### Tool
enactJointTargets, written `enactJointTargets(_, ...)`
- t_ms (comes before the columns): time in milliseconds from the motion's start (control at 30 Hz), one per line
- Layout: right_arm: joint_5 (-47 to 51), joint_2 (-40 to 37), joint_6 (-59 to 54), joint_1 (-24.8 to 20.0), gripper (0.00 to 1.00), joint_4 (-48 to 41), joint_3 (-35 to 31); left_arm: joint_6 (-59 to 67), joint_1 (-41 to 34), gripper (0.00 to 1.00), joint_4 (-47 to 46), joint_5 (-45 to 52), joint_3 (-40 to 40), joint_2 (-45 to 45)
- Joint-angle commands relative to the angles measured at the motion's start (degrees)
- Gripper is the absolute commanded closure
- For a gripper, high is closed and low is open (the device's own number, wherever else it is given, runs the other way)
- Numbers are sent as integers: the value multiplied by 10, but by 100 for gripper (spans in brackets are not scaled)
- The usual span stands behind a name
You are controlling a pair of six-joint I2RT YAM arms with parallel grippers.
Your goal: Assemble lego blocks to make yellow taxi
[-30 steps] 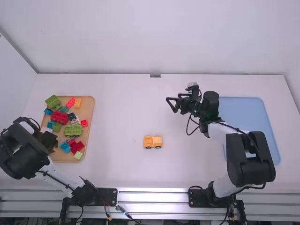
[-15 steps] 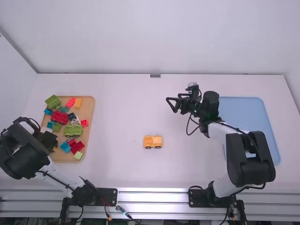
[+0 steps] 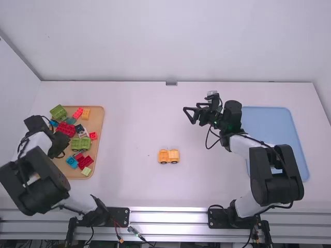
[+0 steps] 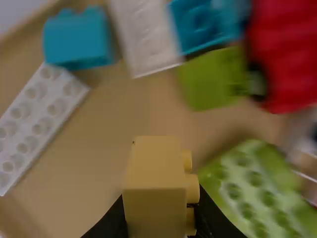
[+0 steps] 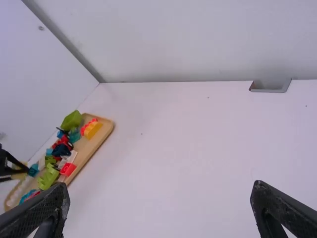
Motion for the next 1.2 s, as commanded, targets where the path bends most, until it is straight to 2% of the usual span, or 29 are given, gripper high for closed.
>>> enactJointTargets(0,-3,-3,3,7,4,2,14,43,-52,98,3,33,-18,-54)
enactJointTargets(33,-3,-3,3,7,4,2,14,46,-65,98,5,34,-20,-63)
enactJointTargets(200,-17,-3,24,7,0,2,14,81,-237,98,34,10,-30,-119)
enactJointTargets(333,-49,-3,22,20,1,2,14,116,-375,98,86,-8,-30,-123)
enactJointTargets(400,-52,-3,22,28,1,2,14,120,-421,98,107,-12,-30,-121)
enactJointTargets(500,-84,-3,16,44,0,18,14,172,-500,98,149,22,-30,-110)
enactJointTargets(600,-116,-3,24,51,5,39,14,195,-535,98,169,52,-30,-104)
enactJointTargets(767,-150,-3,48,51,6,63,13,221,-587,98,204,57,-30,-82)
enactJointTargets(1167,-109,-3,64,91,7,76,13,265,-654,98,247,62,-30,-77)
